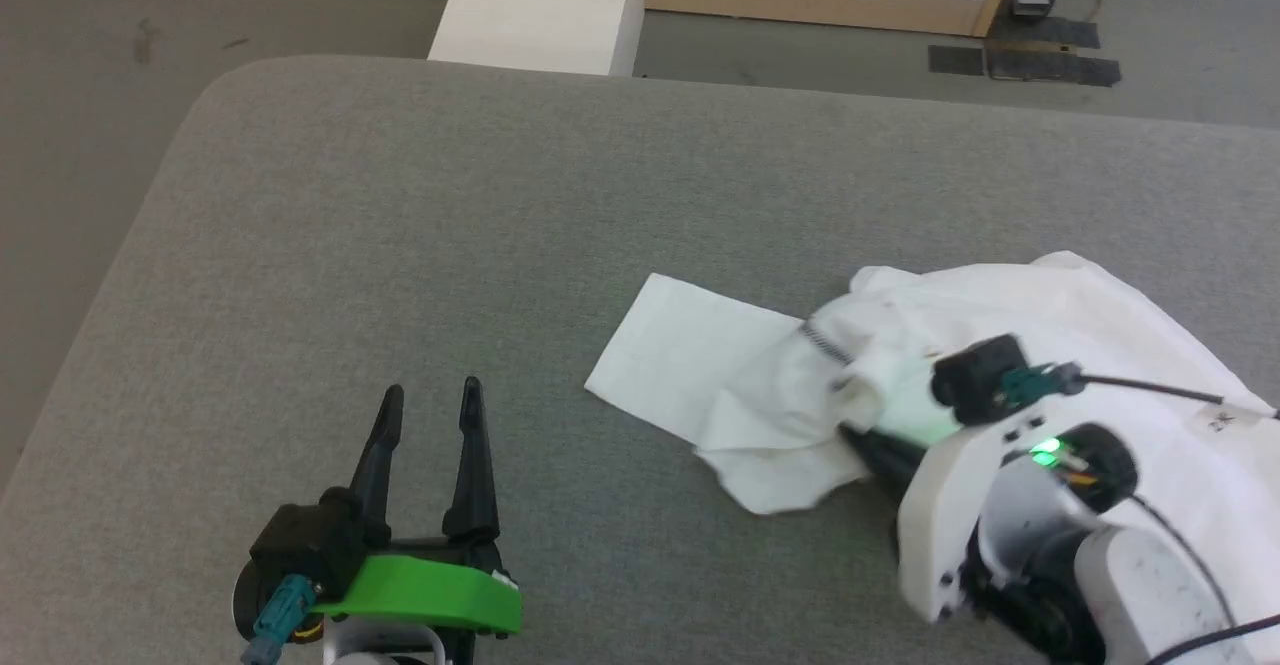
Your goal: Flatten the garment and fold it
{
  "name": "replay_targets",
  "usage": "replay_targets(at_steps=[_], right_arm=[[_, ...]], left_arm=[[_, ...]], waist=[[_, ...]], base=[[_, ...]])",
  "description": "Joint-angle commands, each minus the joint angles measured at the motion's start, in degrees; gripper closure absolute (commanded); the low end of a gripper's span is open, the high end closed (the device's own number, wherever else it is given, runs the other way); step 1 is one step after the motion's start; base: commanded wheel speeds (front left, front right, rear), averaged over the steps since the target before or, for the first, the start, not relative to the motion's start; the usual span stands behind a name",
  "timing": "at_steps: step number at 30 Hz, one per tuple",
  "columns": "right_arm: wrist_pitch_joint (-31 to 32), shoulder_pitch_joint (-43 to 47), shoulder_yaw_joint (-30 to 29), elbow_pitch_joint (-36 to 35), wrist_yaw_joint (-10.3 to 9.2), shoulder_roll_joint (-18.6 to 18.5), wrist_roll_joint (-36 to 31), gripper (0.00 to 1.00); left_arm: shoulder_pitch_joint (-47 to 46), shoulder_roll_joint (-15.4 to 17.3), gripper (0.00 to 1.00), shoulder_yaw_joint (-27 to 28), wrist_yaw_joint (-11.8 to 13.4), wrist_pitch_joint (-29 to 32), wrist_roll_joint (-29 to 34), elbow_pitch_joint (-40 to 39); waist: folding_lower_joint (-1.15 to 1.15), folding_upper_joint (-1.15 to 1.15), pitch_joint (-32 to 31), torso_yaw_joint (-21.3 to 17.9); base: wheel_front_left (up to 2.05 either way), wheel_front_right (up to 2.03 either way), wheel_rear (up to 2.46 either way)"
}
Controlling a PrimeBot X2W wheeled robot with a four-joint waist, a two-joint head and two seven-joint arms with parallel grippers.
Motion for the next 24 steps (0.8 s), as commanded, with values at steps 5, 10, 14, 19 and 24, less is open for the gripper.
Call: replay_targets(at_steps=[5,10,14,19,24], right_arm=[[6.1,7.3,4.3,-6.3,-0.06,-1.9,5.8,1.00],[8.0,13.7,5.6,-6.1,-0.06,-3.9,6.8,1.00],[6.5,14.6,6.1,-4.6,-0.06,-4.3,5.7,0.55],[2.3,12.2,4.6,-5.6,-0.06,-2.0,5.9,0.00],[-2.3,11.1,-1.1,-9.2,-0.06,2.0,6.9,0.00]], left_arm=[[-0.4,-0.1,0.00,-0.1,0.0,-0.2,-0.4,0.0],[-0.2,-0.1,0.00,-0.3,0.0,-0.2,-0.8,0.4],[-0.1,-0.1,0.00,-0.2,-0.2,-0.2,-0.8,0.8],[0.4,-0.1,0.00,0.1,-0.5,-0.2,-0.4,1.1],[1.2,-0.1,0.00,0.3,-0.8,-0.2,-0.1,1.2]], waist=[[0.00,0.00,-0.9,-1.6],[0.00,0.00,-1.1,-2.2],[0.00,0.00,-1.6,-2.8],[0.00,0.00,-3.0,-3.6],[0.00,0.00,-4.0,-3.7]], base=[[0.00,0.00,0.00],[0.00,0.00,0.00],[0.00,0.00,0.00],[0.00,0.00,0.00],[0.00,0.00,0.00]])
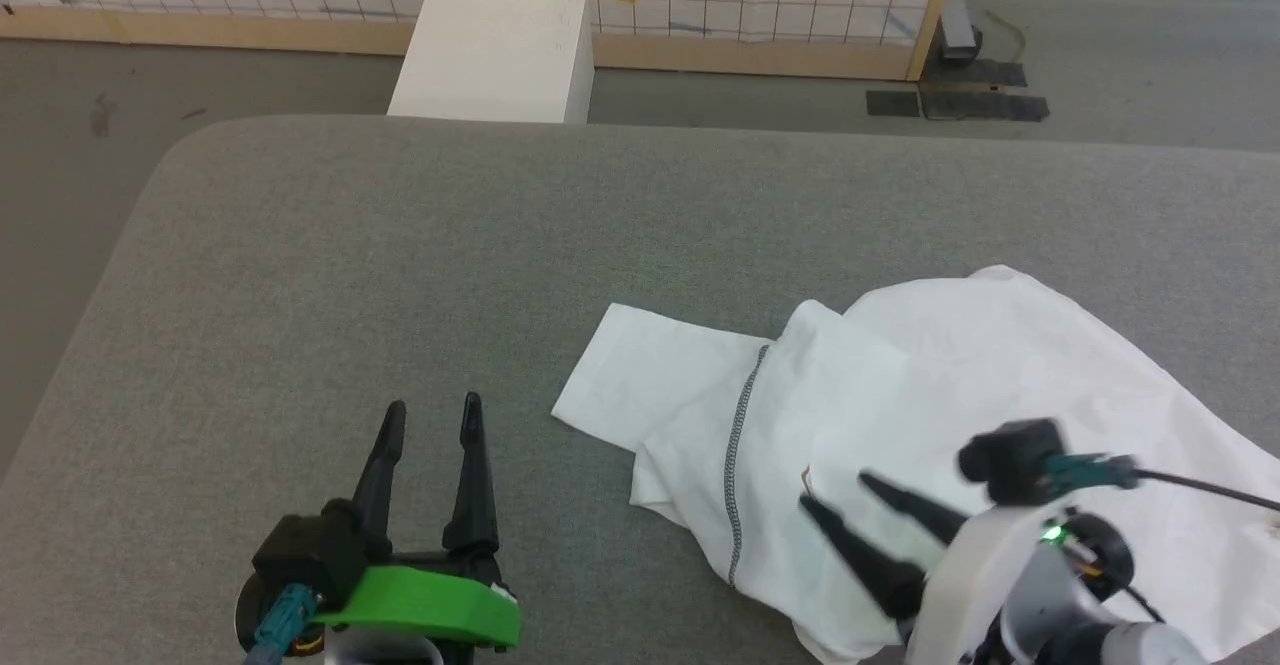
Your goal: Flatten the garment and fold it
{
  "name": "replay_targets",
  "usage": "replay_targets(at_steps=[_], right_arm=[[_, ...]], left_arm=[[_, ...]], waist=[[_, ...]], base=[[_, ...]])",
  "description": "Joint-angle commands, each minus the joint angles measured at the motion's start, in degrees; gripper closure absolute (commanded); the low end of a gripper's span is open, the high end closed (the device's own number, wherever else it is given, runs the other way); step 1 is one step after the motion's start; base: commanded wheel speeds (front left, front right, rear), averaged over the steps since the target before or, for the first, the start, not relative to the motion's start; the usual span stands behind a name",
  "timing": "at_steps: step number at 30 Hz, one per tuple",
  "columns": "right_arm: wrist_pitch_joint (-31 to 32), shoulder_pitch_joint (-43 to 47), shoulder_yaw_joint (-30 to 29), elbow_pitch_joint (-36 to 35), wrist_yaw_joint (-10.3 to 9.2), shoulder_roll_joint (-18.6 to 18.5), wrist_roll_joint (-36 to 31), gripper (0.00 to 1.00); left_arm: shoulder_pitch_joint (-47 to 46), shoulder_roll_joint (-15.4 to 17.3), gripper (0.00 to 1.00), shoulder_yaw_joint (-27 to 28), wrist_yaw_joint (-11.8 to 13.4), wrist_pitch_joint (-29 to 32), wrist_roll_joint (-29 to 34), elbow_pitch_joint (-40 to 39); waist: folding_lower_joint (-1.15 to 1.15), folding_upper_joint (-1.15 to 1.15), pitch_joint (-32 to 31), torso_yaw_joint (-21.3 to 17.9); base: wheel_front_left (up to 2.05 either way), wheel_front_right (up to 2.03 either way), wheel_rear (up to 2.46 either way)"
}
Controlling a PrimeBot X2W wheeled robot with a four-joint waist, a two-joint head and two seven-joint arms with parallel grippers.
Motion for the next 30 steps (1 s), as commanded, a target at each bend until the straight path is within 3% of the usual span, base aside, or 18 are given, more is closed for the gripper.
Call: replay_targets(at_steps=[1,7,12,18,24,30], right_arm=[[-1.7,-0.4,-1.7,-1.2,-0.08,1.3,0.2,0.00],[-11.5,3.4,-10.8,-6.1,-0.08,6.3,-5.1,0.00],[-26.3,7.6,-17.7,-6.8,-0.08,8.1,-13.6,0.00],[-38.4,11.6,-21.4,-2.6,-0.08,8.4,-11.3,0.00],[-41.3,11.1,-21.0,-0.2,-0.08,8.5,-10.9,0.00],[-41.9,9.1,-21.3,0.4,-0.08,8.5,-10.9,0.00]], left_arm=[[0.7,-0.1,0.00,0.1,-0.3,-0.2,0.4,0.1],[2.2,-0.1,0.00,0.3,-0.7,-0.2,1.0,-0.8],[3.7,-0.1,0.00,0.7,-1.0,-0.2,1.3,-2.4],[4.3,-0.1,0.00,0.5,-1.6,-0.2,3.0,-1.7],[-0.3,1.3,0.00,-1.1,-3.4,0.9,5.3,0.8],[-12.7,4.8,0.00,-5.1,-6.5,13.0,8.5,6.6]], waist=[[0.00,0.00,-0.4,-0.1],[0.00,0.00,-0.9,-0.1],[0.00,0.00,-1.0,-0.6],[0.00,0.00,-0.9,-2.3],[0.00,0.00,0.6,-3.7],[0.00,0.00,4.0,-4.1]], base=[[0.00,0.00,0.00],[0.00,0.00,0.00],[0.00,0.00,0.00],[0.00,0.00,0.00],[0.00,0.00,0.00],[0.00,0.00,0.00]])
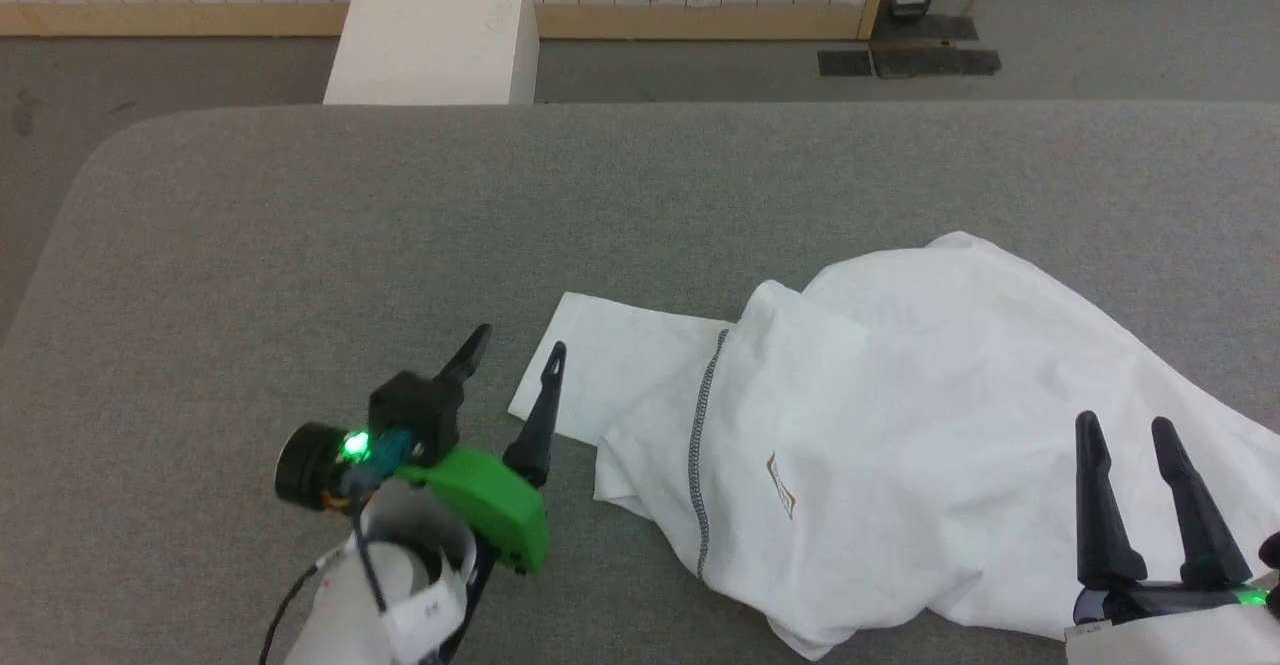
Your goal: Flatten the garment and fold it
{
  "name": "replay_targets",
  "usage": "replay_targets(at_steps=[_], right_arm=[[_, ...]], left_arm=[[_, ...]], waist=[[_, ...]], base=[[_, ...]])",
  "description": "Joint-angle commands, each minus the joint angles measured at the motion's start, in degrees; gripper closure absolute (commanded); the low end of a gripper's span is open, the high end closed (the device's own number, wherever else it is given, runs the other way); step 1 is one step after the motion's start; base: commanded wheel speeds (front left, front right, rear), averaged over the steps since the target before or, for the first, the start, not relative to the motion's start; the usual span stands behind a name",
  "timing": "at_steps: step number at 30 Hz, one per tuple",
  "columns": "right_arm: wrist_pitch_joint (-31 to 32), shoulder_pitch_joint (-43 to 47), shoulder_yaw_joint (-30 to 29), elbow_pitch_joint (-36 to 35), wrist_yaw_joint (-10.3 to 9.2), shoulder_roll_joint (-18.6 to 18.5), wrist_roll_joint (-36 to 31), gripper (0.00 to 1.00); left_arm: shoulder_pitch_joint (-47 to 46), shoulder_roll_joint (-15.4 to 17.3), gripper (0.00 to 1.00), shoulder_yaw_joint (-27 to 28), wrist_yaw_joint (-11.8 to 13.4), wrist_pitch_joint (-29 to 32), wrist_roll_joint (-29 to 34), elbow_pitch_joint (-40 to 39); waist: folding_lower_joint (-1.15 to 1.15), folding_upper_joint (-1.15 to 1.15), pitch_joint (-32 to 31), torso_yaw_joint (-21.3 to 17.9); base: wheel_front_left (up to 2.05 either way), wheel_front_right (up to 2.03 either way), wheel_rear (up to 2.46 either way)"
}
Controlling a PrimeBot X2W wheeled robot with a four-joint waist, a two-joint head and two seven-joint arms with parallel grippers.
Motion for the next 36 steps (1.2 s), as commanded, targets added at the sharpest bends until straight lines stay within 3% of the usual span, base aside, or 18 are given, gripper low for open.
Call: replay_targets(at_steps=[1,5,6,8,9,12,13,15,21,26,30,36], right_arm=[[-0.5,-1.3,0.0,0.2,-0.08,0.1,0.1,0.00],[-0.7,-2.6,0.2,0.5,-0.08,0.1,0.3,0.00],[-0.8,-3.6,0.7,0.5,-0.08,0.1,0.4,0.00],[-0.9,-4.3,0.9,0.6,-0.08,0.1,0.5,0.00],[-0.9,-5.0,0.8,0.7,-0.08,0.1,0.5,0.00],[-0.9,-5.5,0.7,0.9,-0.08,0.1,0.5,0.00],[-0.9,-5.6,0.6,1.0,-0.08,0.1,0.5,0.00],[-0.9,-5.7,0.5,1.1,-0.08,0.1,0.5,0.00],[-0.8,-5.8,-0.2,1.6,-0.08,0.1,0.6,0.00],[-0.9,-5.4,-0.5,1.7,-0.08,0.1,0.8,0.00],[-1.0,-5.0,-0.3,2.0,-0.08,0.1,1.2,0.00],[-1.5,-4.9,-0.3,2.6,-0.08,0.1,1.7,0.00]], left_arm=[[-2.9,0.5,0.00,-0.8,-0.7,3.0,0.5,1.9],[-10.8,0.9,0.00,-2.9,-1.9,12.2,0.4,8.2],[-15.5,1.2,0.00,-3.6,-2.1,17.4,0.9,13.7],[-17.6,1.0,0.00,-4.1,-2.2,21.1,0.6,17.4],[-19.9,1.1,0.00,-5.4,-2.5,26.5,0.7,22.1],[-21.7,1.3,0.00,-6.6,-2.8,29.9,0.6,25.8],[-21.9,1.1,0.22,-6.9,-2.9,31.2,0.1,26.9],[-22.1,0.6,1.00,-7.8,-3.3,32.4,-1.2,28.1],[-21.6,-0.2,1.00,-9.4,-3.7,29.7,-6.0,26.7],[-22.4,1.5,1.00,-5.5,-3.7,25.6,-10.2,21.8],[-23.1,5.0,1.00,0.0,-2.9,25.3,-13.5,15.0],[-19.9,14.3,1.00,8.5,1.9,30.2,-14.8,3.6]], waist=[[0.00,0.00,2.2,-0.4],[0.00,0.00,4.8,-0.7],[0.00,0.00,6.5,-1.2],[0.00,0.00,7.4,-1.5],[0.00,0.00,8.3,-2.0],[0.00,0.00,8.9,-2.4],[0.00,0.00,9.0,-2.4],[0.00,0.00,9.1,-2.5],[0.00,0.00,7.9,-1.3],[0.00,0.00,6.2,0.5],[0.00,0.00,5.2,1.9],[0.00,0.00,5.2,2.8]], base=[[0.00,0.00,0.00],[0.00,0.00,0.00],[0.00,0.00,0.00],[0.00,0.00,0.00],[0.00,0.00,0.00],[0.00,0.00,0.00],[0.00,0.00,0.00],[0.00,0.00,0.00],[0.00,0.00,0.00],[0.00,0.00,0.00],[0.00,0.00,0.00],[0.00,0.00,0.00]])
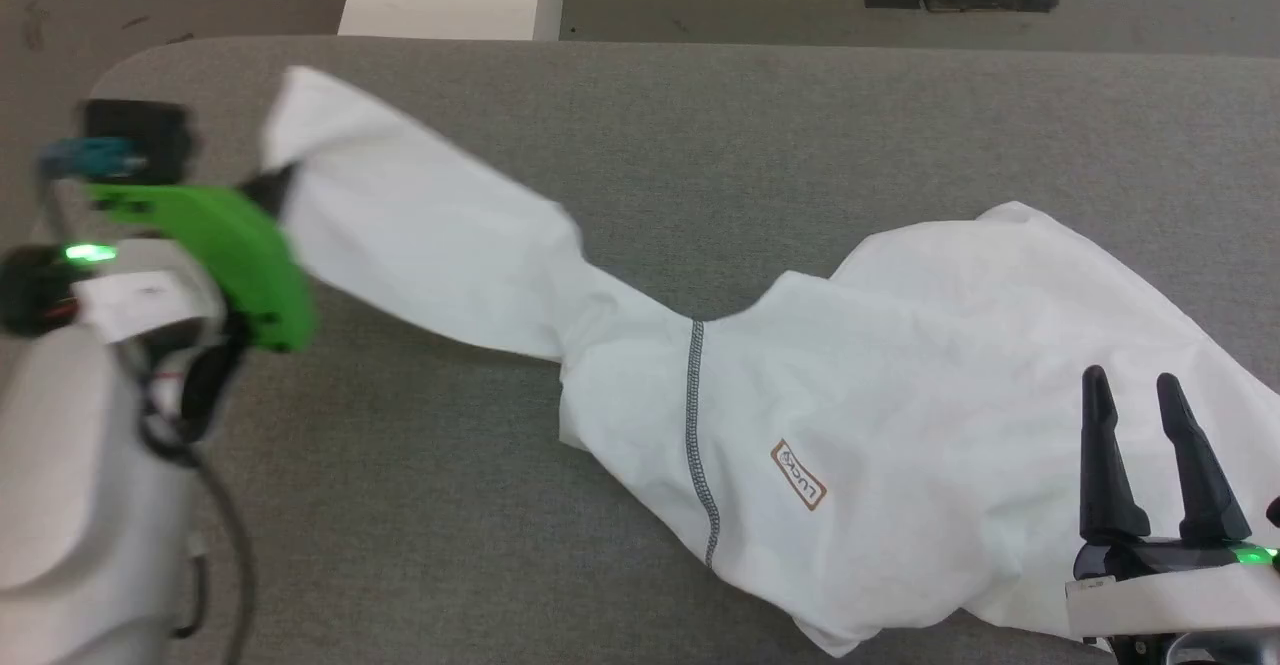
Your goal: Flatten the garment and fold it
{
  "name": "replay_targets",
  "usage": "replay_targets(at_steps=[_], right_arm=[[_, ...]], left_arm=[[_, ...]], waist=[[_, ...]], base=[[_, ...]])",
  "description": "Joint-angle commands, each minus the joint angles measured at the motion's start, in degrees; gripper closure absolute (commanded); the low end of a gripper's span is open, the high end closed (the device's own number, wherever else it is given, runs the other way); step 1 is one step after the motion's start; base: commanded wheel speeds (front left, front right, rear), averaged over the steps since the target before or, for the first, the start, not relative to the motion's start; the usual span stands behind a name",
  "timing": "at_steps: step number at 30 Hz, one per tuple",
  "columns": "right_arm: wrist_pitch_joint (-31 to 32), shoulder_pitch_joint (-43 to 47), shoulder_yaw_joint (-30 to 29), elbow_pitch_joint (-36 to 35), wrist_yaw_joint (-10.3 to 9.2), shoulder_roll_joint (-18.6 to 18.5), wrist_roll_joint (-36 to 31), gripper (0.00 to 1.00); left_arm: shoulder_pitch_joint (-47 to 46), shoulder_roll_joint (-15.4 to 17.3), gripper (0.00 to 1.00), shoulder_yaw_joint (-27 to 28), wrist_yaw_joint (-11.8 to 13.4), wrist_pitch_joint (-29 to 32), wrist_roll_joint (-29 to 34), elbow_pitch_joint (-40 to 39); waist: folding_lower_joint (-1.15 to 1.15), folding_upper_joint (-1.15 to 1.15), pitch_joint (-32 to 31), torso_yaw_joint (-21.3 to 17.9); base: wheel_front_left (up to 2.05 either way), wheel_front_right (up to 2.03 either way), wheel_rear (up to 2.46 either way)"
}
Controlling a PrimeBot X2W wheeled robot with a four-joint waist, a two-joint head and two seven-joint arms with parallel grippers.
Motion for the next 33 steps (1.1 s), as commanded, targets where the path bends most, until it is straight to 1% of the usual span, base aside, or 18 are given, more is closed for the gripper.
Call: replay_targets(at_steps=[1,3,7,9,10,12,13,14,15,16,17,21,25,29,33], right_arm=[[-0.6,0.0,-0.2,0.3,-0.08,0.1,0.2,0.00],[-0.7,-0.1,-0.4,0.5,-0.08,0.1,0.2,0.00],[-0.7,-0.6,-1.0,0.7,-0.08,0.1,-0.2,0.00],[-0.5,-0.9,-1.2,0.7,-0.08,0.1,-0.5,0.00],[-0.3,-1.0,-1.2,0.6,-0.08,0.1,-0.6,0.00],[0.0,-1.2,-1.3,0.7,-0.08,0.1,-0.9,0.00],[0.2,-1.3,-1.4,0.7,-0.08,0.1,-1.0,0.00],[0.3,-1.4,-1.4,0.8,-0.08,0.1,-1.1,0.00],[0.4,-1.5,-1.4,0.8,-0.08,0.1,-1.2,0.00],[0.6,-1.4,-1.4,0.9,-0.08,0.1,-1.3,0.00],[0.8,-1.4,-1.3,0.9,-0.08,0.1,-1.3,0.00],[1.3,-1.0,-1.1,0.9,-0.08,0.1,-1.6,0.00],[1.8,-0.3,-1.1,0.6,-0.08,0.1,-1.9,0.00],[2.1,0.6,-1.1,0.3,-0.08,0.1,-1.9,0.00],[2.2,1.5,-0.9,0.1,-0.08,0.1,-1.8,0.00]], left_arm=[[2.4,2.3,1.00,1.9,1.5,0.6,0.4,-1.4],[4.6,4.8,1.00,4.5,3.4,1.4,0.9,-3.0],[8.6,8.2,1.00,8.3,7.4,0.6,3.5,-3.6],[9.9,8.8,1.00,10.0,9.4,-1.5,4.6,-2.9],[10.3,9.1,1.00,10.3,9.9,-2.5,5.3,-2.4],[10.7,7.9,1.00,10.9,11.0,-4.2,4.9,-0.8],[10.7,7.3,1.00,10.9,11.0,-4.7,4.6,-0.3],[10.4,6.5,0.92,10.9,11.2,-5.8,4.3,0.1],[10.1,5.8,0.58,10.8,11.3,-6.6,4.0,0.6],[9.8,5.1,0.04,10.5,11.1,-7.5,3.8,1.1],[9.5,4.6,0.00,10.3,10.9,-8.1,3.5,1.6],[8.3,2.7,0.00,10.0,9.8,-10.8,2.0,2.8],[8.0,0.9,0.00,10.4,9.2,-15.5,1.0,-0.1],[10.8,-2.0,0.00,9.9,9.3,-21.5,1.2,-6.9],[16.9,-4.9,0.00,7.2,8.2,-28.2,2.7,-14.2]], waist=[[0.00,0.00,0.1,0.2],[0.00,0.00,0.4,0.3],[0.00,0.00,0.9,0.2],[0.00,0.00,1.1,0.1],[0.00,0.00,1.2,0.1],[0.00,0.00,1.3,0.1],[0.00,0.00,1.3,0.2],[0.00,0.00,1.2,0.3],[0.00,0.00,1.1,0.4],[0.00,0.00,0.8,0.5],[0.00,0.00,0.6,0.6],[0.00,0.00,-0.8,1.0],[0.00,0.00,-2.4,1.3],[0.00,0.00,-3.8,1.4],[0.00,0.00,-4.6,1.4]], base=[[0.00,0.00,0.00],[0.00,0.00,0.00],[0.00,0.00,0.00],[0.00,0.00,0.00],[0.00,0.00,0.00],[0.00,0.00,0.00],[0.00,0.00,0.00],[0.00,0.00,0.00],[0.00,0.00,0.00],[0.00,0.00,0.00],[0.00,0.00,0.00],[0.00,0.00,0.00],[0.00,0.00,0.00],[0.00,0.00,0.00],[0.00,0.00,0.00]])
